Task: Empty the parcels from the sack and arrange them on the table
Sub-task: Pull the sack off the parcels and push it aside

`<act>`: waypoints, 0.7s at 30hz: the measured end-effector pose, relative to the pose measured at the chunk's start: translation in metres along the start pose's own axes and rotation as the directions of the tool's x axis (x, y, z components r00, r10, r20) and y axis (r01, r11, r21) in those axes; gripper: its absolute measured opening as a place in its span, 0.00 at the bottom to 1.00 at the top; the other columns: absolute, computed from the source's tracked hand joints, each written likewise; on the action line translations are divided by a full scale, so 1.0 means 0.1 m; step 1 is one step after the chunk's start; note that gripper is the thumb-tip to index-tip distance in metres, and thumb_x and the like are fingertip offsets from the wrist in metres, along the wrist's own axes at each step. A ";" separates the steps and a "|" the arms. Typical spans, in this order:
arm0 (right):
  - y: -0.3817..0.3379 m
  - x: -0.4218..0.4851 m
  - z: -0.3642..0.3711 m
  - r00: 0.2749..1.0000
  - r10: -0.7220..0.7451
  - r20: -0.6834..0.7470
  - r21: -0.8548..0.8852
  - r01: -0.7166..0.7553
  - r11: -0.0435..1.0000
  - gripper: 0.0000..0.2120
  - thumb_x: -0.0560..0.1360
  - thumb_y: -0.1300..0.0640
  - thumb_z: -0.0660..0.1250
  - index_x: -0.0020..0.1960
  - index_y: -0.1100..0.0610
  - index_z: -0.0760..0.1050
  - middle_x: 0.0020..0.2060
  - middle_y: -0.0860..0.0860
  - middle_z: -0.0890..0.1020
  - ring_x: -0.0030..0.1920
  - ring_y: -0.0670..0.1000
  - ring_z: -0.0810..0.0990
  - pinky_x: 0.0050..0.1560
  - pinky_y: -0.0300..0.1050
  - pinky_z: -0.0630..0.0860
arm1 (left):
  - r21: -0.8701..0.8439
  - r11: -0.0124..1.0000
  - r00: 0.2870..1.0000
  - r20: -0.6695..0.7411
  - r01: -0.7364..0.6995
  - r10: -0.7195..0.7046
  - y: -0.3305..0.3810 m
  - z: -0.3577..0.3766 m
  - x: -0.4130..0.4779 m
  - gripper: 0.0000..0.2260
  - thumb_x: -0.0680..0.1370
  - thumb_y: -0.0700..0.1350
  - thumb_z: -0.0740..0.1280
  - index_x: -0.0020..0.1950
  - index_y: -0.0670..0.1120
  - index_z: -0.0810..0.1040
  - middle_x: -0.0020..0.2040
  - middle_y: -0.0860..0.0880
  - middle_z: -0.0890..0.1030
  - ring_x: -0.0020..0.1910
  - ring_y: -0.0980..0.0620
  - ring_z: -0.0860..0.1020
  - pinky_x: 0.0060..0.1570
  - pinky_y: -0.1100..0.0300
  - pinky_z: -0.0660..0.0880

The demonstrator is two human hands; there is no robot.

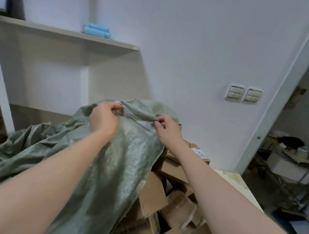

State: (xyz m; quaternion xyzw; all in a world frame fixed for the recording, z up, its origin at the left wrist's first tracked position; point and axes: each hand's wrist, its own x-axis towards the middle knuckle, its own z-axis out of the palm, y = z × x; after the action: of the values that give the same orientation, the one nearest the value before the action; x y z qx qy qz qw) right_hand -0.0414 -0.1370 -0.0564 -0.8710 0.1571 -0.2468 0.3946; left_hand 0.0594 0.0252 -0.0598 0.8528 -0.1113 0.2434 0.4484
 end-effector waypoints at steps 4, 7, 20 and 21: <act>-0.08 -0.04 0.24 0.977 -0.094 0.189 0.012 0.094 0.996 0.07 0.80 0.55 0.62 0.57 0.53 0.75 0.50 0.48 0.79 0.50 0.47 0.76 0.50 0.41 0.70 | 0.291 0.948 0.981 0.104 0.126 -0.162 0.09 0.06 0.08 0.20 0.79 0.59 0.57 0.63 0.50 0.78 0.65 0.40 0.75 0.66 0.37 0.68 0.69 0.42 0.60; -0.10 -0.09 0.40 0.923 -0.137 0.359 0.090 0.111 0.990 0.11 0.81 0.55 0.62 0.63 0.54 0.73 0.55 0.48 0.80 0.55 0.48 0.77 0.56 0.43 0.73 | 0.265 0.933 0.901 0.295 0.242 -0.318 0.29 0.15 0.03 0.43 0.70 0.75 0.56 0.75 0.46 0.61 0.76 0.40 0.58 0.75 0.37 0.54 0.67 0.27 0.46; 0.25 0.47 0.35 0.992 -0.016 -0.127 -0.135 -0.001 0.991 0.12 0.78 0.48 0.64 0.59 0.51 0.76 0.55 0.47 0.81 0.55 0.48 0.77 0.58 0.47 0.73 | 0.185 0.930 0.881 0.304 0.318 -0.362 -0.51 0.40 0.19 0.13 0.78 0.37 0.60 0.60 0.47 0.73 0.59 0.44 0.78 0.58 0.42 0.76 0.47 0.56 0.69; 0.28 0.53 0.35 0.995 0.014 -0.101 -0.200 -0.034 0.979 0.19 0.77 0.45 0.65 0.65 0.52 0.72 0.62 0.49 0.77 0.62 0.51 0.74 0.63 0.48 0.70 | 0.150 0.932 0.898 0.257 0.329 -0.358 -0.51 0.39 0.22 0.13 0.78 0.36 0.59 0.61 0.46 0.71 0.59 0.44 0.78 0.57 0.41 0.75 0.46 0.55 0.68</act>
State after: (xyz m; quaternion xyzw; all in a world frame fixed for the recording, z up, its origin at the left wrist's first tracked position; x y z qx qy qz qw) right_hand 0.0202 -0.1587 -0.0816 -0.8913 0.2113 -0.2676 0.2989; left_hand 0.1117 0.0234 -0.1036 0.9067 -0.0087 0.0426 0.4195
